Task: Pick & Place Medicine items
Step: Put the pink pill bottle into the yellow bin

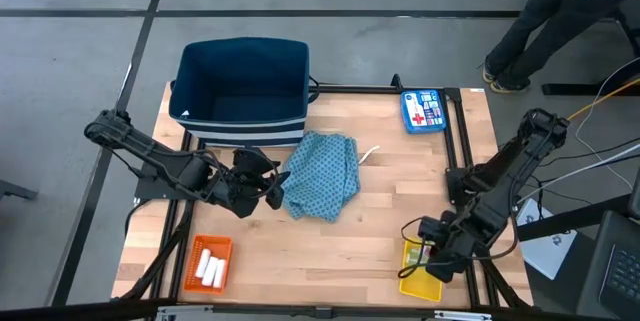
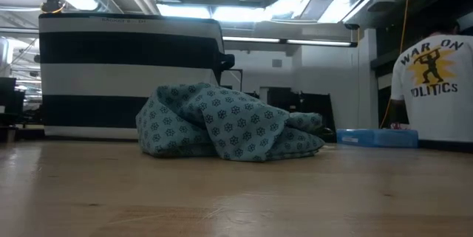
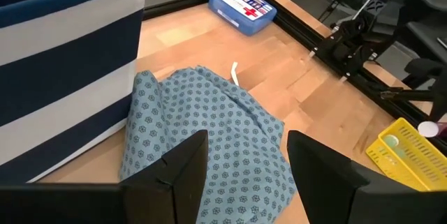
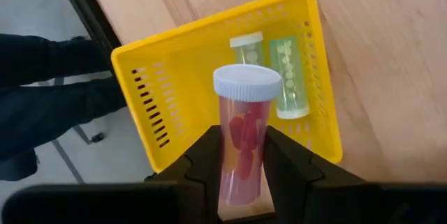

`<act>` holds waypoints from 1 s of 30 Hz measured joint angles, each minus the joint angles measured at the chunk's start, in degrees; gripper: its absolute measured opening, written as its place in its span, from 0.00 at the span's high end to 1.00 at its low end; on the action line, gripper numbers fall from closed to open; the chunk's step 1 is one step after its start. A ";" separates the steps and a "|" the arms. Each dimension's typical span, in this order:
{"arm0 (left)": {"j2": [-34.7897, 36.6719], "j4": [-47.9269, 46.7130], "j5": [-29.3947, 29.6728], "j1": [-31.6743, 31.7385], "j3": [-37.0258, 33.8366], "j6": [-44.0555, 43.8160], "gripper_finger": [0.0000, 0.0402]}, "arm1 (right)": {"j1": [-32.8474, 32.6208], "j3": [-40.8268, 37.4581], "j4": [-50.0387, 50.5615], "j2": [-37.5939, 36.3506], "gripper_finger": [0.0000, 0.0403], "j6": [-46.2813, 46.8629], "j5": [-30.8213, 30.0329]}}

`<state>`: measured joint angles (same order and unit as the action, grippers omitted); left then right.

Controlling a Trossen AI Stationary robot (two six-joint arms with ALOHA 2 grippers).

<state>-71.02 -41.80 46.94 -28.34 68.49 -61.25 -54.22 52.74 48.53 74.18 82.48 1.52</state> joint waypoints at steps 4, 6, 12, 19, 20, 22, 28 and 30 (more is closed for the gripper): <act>0.00 0.00 0.02 0.00 0.00 -0.02 0.52 | 0.00 -0.28 -1.64 1.86 0.77 -2.36 0.62; 0.00 0.00 0.22 0.00 0.00 -0.02 0.52 | 0.00 -0.28 -4.45 3.69 0.77 -4.04 1.81; 0.00 -0.02 1.38 0.00 0.00 -0.46 0.52 | 0.00 -0.30 -12.37 11.03 0.77 -6.89 5.72; 0.00 -0.11 1.33 0.49 0.00 -0.48 0.52 | 0.36 -0.30 -12.87 15.05 0.77 -8.62 5.84; 0.00 -0.11 1.08 0.73 0.00 -0.45 0.52 | 0.50 -0.30 -13.09 15.12 0.77 -8.96 5.70; 0.00 -0.13 0.27 1.35 0.00 -0.13 0.52 | 0.79 -0.30 -13.24 15.12 0.77 -9.70 5.42; 0.00 -0.13 -1.76 3.10 0.00 1.27 0.52 | 0.92 -0.30 -13.43 15.14 0.70 -10.50 6.40; 0.00 -0.09 -1.75 3.39 0.00 1.56 0.52 | 0.92 -0.30 -13.42 15.14 0.64 -9.91 6.91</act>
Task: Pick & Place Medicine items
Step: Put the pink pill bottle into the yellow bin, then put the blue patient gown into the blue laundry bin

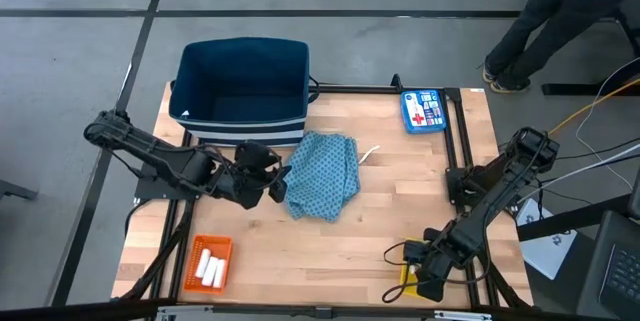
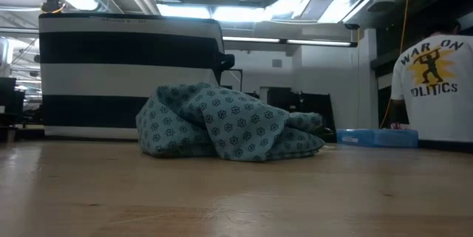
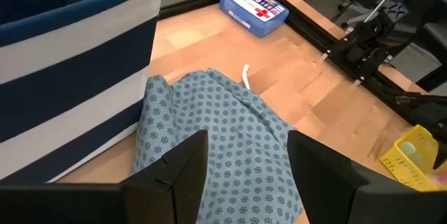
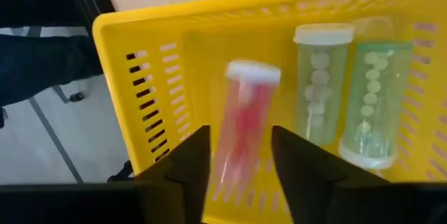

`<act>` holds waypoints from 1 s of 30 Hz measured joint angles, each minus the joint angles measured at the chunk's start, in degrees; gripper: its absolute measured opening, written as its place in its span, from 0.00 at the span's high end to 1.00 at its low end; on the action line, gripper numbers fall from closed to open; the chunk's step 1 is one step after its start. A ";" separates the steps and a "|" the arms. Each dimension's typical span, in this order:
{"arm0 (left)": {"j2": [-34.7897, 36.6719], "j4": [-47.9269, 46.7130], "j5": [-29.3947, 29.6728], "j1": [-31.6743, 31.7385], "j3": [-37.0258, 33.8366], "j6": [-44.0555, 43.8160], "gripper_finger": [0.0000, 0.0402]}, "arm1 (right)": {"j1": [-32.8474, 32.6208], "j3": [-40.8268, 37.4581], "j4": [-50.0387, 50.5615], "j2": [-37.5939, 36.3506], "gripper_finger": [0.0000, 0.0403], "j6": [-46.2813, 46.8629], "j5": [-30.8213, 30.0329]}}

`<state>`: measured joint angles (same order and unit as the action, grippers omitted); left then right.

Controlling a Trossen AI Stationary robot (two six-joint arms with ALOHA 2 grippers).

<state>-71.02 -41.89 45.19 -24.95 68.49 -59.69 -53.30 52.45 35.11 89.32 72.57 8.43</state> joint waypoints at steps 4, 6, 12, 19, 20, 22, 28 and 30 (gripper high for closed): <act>0.00 0.02 -0.04 0.09 0.00 0.40 0.52 | 0.00 0.00 0.02 0.00 0.50 0.72 0.35; 0.00 0.02 -0.04 0.09 0.00 0.40 0.52 | 0.00 0.00 0.15 -0.01 0.44 0.90 0.87; 0.00 0.49 0.03 0.06 0.00 0.57 0.52 | 0.03 0.00 2.51 -1.49 0.38 1.89 3.16; 0.00 2.85 -3.01 1.60 0.00 4.18 0.52 | 3.68 0.00 12.44 -9.85 0.44 0.59 -2.63; 0.00 3.41 -3.73 2.12 0.00 4.85 0.52 | 4.52 0.00 13.93 -11.44 0.45 0.47 -4.08; 0.00 4.98 -5.02 3.22 0.00 5.84 0.52 | 6.42 0.00 15.27 -14.65 0.47 0.46 -7.20; 0.00 6.97 -6.41 5.43 0.00 5.11 0.52 | 11.49 0.00 15.47 -22.03 0.48 0.40 -13.44; 0.00 6.48 -7.73 6.75 0.00 2.56 0.51 | 13.23 0.01 15.23 -23.76 0.48 0.31 -14.40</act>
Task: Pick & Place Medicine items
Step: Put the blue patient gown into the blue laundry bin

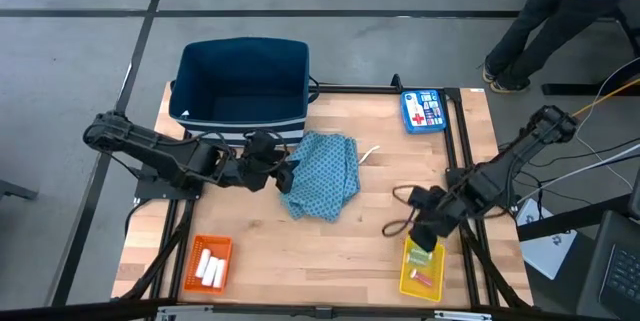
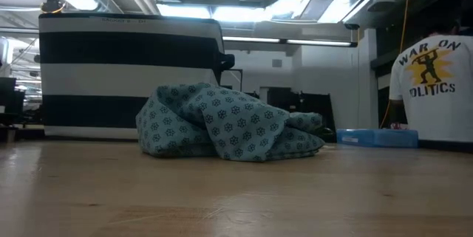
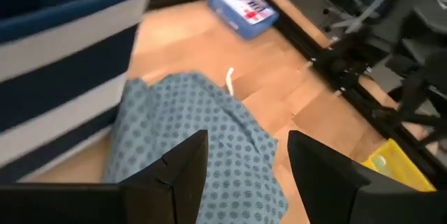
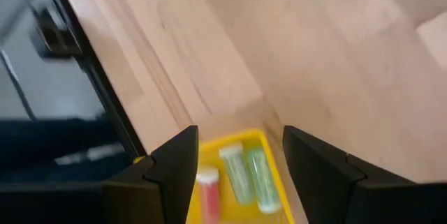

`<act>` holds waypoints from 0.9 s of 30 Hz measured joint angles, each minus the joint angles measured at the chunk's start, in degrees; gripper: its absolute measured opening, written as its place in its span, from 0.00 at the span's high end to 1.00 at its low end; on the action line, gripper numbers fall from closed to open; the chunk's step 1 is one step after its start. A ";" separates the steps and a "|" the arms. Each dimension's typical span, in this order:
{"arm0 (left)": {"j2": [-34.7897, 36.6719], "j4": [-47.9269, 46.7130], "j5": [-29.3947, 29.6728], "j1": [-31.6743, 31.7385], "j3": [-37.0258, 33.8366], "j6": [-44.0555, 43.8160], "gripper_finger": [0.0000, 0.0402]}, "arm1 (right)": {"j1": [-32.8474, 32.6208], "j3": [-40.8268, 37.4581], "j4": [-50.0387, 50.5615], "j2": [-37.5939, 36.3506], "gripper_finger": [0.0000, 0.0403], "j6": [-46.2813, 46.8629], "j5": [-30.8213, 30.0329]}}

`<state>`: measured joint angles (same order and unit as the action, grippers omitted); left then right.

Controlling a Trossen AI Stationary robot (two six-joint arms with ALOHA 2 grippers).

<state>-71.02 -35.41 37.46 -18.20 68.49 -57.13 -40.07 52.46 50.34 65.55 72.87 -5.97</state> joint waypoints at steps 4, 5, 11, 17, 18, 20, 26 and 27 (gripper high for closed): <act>-0.41 -5.05 -4.98 3.36 0.00 -8.08 0.48 | 3.35 -0.01 -1.05 -2.56 0.48 -1.28 -2.39; -0.65 -6.47 -6.31 4.08 0.00 -9.51 0.47 | 4.11 -0.01 -1.63 -3.06 0.48 -1.79 -3.11; -3.64 -10.41 -13.80 6.07 0.02 -12.77 0.41 | 7.59 0.01 -2.84 -4.26 0.48 -6.24 -6.04; -9.18 -10.22 -20.95 7.93 0.02 -14.07 0.37 | 10.65 -0.01 -4.52 -4.28 0.48 -11.63 -6.08; -10.44 -10.24 -22.11 8.30 0.02 -14.09 0.36 | 11.10 0.01 -4.63 -4.28 0.48 -12.39 -6.08; -12.83 -10.22 -24.93 9.19 0.02 -14.09 0.35 | 11.81 -0.01 -4.82 -4.28 0.48 -13.92 -6.03; -19.08 -8.03 -30.51 10.83 0.02 -12.77 0.30 | 13.01 0.01 -4.83 -4.28 0.48 -17.01 -4.07; -19.93 -8.11 -30.93 10.95 0.02 -12.73 0.29 | 13.07 0.01 -4.83 -4.28 0.48 -17.37 -3.79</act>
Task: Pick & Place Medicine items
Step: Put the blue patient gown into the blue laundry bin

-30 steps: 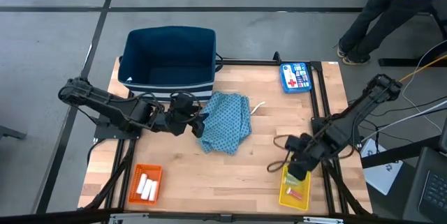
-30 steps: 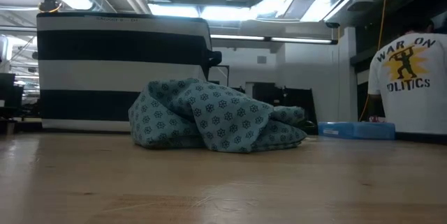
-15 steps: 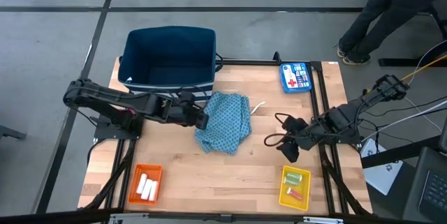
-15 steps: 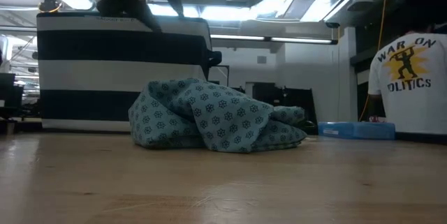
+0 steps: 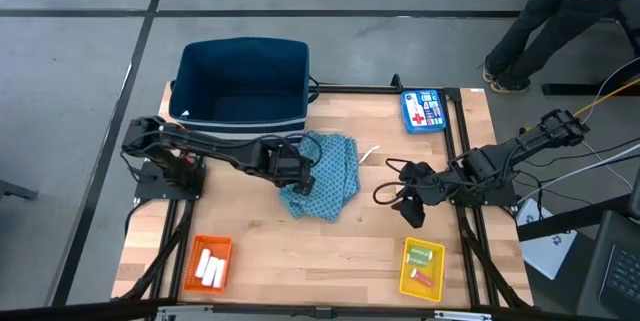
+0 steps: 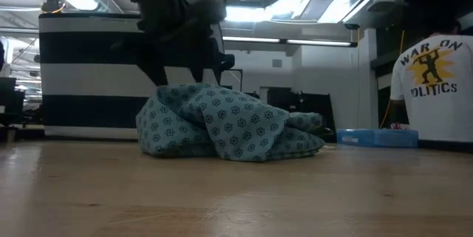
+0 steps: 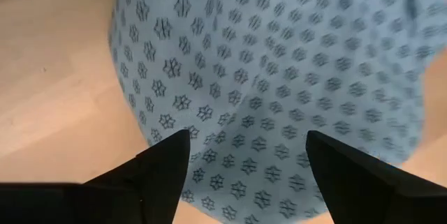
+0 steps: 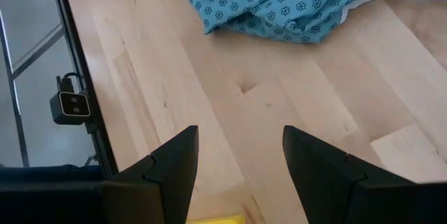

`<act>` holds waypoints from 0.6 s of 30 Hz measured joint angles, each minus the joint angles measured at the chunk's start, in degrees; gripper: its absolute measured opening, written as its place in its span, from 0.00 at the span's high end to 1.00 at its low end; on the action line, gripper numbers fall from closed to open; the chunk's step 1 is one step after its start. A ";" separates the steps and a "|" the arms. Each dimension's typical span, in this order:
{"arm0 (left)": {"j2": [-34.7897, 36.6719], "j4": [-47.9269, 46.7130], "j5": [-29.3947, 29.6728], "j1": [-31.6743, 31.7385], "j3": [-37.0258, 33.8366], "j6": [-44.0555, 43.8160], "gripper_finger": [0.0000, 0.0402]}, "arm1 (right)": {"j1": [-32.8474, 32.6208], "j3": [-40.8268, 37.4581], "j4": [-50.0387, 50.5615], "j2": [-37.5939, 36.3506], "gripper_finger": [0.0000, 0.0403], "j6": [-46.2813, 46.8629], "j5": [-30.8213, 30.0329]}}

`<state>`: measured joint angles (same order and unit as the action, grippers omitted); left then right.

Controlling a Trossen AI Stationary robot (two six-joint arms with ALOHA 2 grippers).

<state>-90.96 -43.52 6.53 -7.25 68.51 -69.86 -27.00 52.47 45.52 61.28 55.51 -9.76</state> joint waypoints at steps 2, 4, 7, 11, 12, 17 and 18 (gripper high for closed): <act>-1.29 -0.08 -0.90 0.29 0.00 0.06 0.28 | 0.00 -0.02 0.02 0.00 0.48 -0.49 0.13; -2.25 -0.10 -1.68 0.72 0.00 0.39 0.28 | -0.02 -0.02 0.07 0.00 0.48 -0.75 0.17; -3.42 -0.71 -1.70 1.34 0.00 0.35 0.27 | -0.02 0.00 0.12 0.00 0.48 -2.00 0.37; -5.07 -1.59 -2.47 2.61 0.00 0.17 0.27 | 0.00 0.00 0.50 0.00 0.48 -3.15 0.81; -5.60 -1.26 -3.30 3.09 0.00 0.19 0.27 | 0.00 0.00 0.50 0.00 0.48 -3.52 0.83; -9.79 3.43 -7.10 4.82 0.00 1.48 0.27 | 0.77 0.00 0.79 0.00 0.48 -4.73 1.60; -10.77 5.09 -7.93 5.12 0.00 1.52 0.27 | 0.91 0.00 0.84 0.00 0.48 -4.91 1.79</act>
<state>-101.73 -38.43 -1.40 -2.13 68.51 -68.34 -26.10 52.47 46.36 61.28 50.59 -7.97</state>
